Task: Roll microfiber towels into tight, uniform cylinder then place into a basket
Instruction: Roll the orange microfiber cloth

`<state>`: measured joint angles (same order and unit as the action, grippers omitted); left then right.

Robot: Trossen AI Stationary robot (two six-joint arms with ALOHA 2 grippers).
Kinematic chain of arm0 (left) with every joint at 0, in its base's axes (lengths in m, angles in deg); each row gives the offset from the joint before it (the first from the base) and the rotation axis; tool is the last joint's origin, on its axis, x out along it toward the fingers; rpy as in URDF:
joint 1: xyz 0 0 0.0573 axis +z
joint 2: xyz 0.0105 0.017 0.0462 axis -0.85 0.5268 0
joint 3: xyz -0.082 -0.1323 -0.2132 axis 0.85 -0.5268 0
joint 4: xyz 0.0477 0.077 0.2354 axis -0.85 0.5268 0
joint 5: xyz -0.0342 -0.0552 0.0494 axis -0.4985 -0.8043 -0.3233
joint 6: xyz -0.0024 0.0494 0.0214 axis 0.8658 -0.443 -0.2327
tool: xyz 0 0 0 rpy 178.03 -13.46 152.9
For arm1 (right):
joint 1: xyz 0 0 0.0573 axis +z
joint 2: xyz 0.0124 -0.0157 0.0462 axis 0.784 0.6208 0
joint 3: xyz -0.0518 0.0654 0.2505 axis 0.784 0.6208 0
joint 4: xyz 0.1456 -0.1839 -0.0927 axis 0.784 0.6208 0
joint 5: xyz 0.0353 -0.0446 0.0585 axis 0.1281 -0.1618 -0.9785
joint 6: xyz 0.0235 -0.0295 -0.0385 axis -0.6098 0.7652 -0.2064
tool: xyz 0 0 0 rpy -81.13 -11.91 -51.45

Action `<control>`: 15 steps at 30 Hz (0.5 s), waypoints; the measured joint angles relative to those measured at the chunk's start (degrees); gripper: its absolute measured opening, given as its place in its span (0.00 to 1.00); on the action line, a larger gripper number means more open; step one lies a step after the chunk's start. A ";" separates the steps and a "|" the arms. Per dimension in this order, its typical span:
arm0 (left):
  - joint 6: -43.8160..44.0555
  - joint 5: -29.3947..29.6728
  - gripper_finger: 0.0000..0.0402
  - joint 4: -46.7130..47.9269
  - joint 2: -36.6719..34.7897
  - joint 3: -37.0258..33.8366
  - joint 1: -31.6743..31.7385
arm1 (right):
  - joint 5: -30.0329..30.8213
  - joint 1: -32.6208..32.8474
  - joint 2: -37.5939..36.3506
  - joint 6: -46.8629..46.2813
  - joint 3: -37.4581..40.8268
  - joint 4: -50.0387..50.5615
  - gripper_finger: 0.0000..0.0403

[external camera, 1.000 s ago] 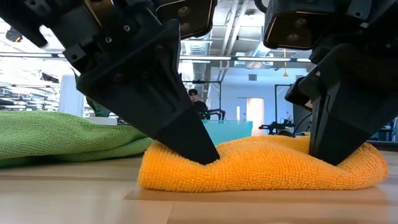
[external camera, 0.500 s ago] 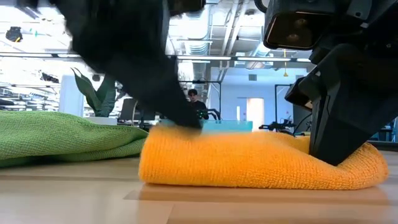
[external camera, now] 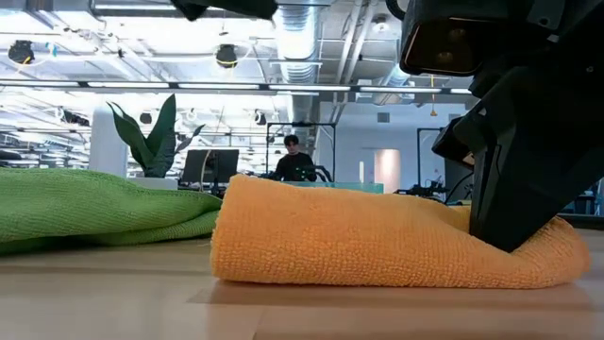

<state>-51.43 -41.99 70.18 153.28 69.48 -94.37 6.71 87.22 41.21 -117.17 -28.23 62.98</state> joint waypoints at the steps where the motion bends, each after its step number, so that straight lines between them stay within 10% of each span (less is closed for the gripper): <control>1: 0.76 0.92 0.37 0.71 -0.07 0.03 -0.20 | -0.03 0.00 0.00 0.00 0.00 -0.01 0.04; 8: 9.96 -1.14 0.37 -4.18 0.16 -6.93 0.94 | -0.03 0.00 0.00 0.00 0.02 -0.20 0.04; 15: 10.17 -11.55 0.37 -34.45 0.19 -20.75 3.15 | -0.01 0.00 0.00 0.00 0.07 -0.33 0.03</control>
<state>-41.26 -53.54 35.73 153.47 48.73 -91.22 6.69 87.22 41.21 -117.17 -28.16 62.65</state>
